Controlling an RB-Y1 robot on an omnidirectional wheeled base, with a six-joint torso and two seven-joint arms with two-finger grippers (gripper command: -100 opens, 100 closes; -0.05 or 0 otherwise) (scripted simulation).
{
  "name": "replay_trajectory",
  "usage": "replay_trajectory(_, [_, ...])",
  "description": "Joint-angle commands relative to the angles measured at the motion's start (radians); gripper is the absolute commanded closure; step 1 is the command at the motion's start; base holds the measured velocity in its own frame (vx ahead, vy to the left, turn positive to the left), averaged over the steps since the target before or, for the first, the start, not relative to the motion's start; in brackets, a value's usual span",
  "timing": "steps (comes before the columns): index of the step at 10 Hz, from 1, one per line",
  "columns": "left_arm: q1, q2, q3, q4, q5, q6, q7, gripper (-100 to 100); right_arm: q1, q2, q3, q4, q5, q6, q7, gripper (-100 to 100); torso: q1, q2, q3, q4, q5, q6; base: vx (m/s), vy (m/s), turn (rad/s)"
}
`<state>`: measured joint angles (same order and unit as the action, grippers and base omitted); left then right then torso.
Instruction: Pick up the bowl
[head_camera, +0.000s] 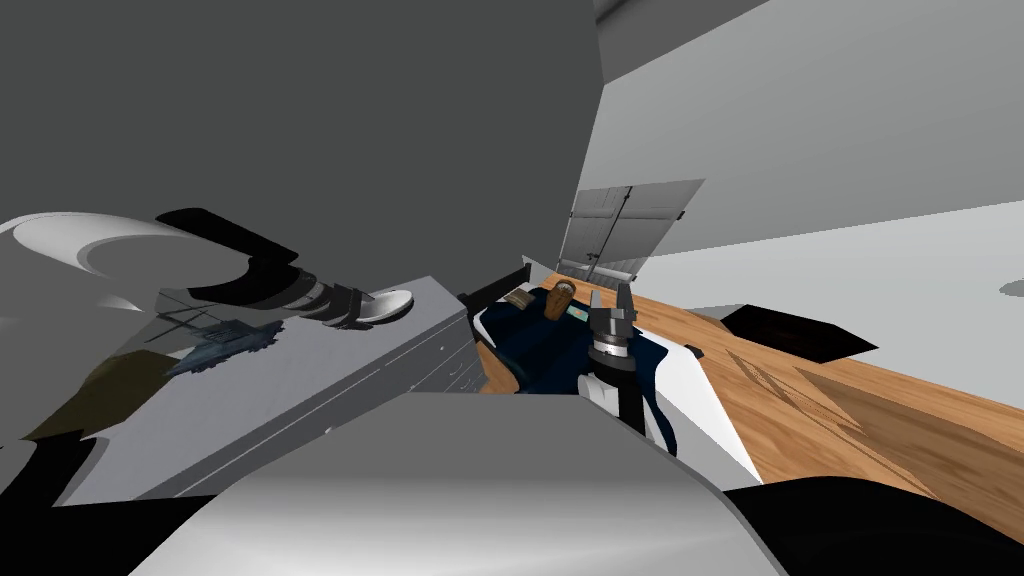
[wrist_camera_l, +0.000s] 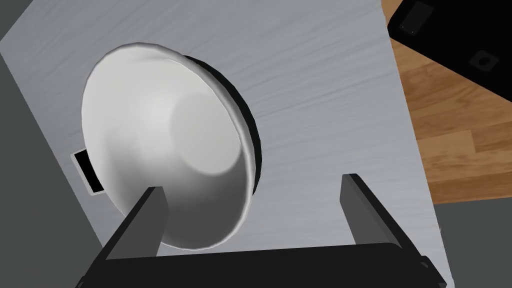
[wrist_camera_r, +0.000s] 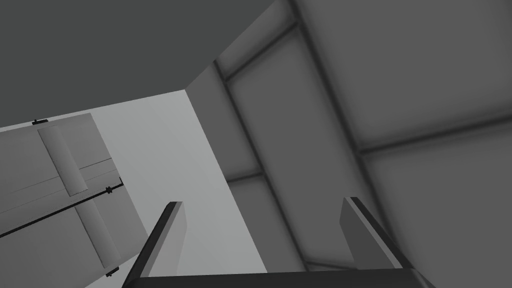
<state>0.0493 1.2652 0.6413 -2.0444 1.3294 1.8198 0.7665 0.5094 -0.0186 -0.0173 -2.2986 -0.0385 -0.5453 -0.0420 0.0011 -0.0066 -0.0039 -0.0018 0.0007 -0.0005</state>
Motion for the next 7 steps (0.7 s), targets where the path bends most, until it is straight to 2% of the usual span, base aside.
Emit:
replay_trajectory(1, [0.019,0.007,0.004,0.005,0.008,0.049,0.015,-100,0.000,0.000,0.000,0.000,0.000,0.000,0.000,0,0.000,0.000,0.000,0.000,0.000,0.000,0.117,0.032,-0.103])
replay_trajectory(4, [0.047,0.002,-0.009,0.014,0.017,0.105,0.028,-100,0.000,0.000,0.000,0.000,0.000,0.000,0.000,0,0.000,0.000,0.000,0.000,0.000,0.000,0.088,0.024,-0.050])
replay_trajectory(5, [0.048,0.001,0.006,0.015,0.016,0.097,0.017,-100,0.000,0.000,0.000,0.000,0.000,0.000,0.000,0,-0.001,0.002,0.001,0.000,0.000,0.000,0.017,0.006,-0.005])
replay_trajectory(6, [0.049,0.001,0.006,0.015,0.016,0.102,0.018,0,0.000,0.000,0.000,0.000,0.000,0.000,0.000,0,-0.002,0.004,0.002,0.001,0.000,0.000,0.000,0.000,0.000])
replay_trajectory(7, [0.057,-0.017,-0.018,0.035,-0.017,0.071,-0.005,-100,0.000,0.000,0.000,0.000,0.000,0.000,0.000,0,-0.002,0.006,0.003,0.001,0.000,-0.001,-0.007,-0.007,-0.044])
